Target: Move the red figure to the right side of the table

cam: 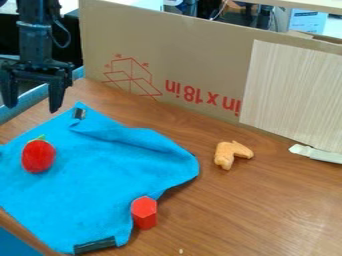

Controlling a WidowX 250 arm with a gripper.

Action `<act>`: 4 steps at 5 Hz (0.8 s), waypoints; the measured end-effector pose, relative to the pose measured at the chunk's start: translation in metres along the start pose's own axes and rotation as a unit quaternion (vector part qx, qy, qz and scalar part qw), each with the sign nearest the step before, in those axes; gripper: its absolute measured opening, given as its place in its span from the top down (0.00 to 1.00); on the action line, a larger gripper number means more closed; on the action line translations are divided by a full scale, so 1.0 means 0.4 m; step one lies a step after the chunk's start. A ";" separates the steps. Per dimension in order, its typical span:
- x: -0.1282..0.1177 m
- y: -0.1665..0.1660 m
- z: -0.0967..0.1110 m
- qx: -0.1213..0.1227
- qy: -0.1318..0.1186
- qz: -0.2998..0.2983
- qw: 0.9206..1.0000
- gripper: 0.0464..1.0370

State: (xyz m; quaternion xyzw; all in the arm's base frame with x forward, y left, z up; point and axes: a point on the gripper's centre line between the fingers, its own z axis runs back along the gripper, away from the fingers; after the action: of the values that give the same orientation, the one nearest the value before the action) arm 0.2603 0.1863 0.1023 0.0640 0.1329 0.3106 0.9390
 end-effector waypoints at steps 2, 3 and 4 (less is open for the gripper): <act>-0.006 -0.016 -0.078 -0.016 0.019 -0.004 1.000 0.04; -0.009 -0.006 -0.124 -0.039 0.012 0.031 0.999 0.04; -0.003 -0.008 -0.149 -0.050 -0.004 0.049 0.998 0.04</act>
State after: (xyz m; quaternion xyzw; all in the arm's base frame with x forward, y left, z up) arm 0.2440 0.1853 0.0447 0.0242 0.1104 0.3621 0.9253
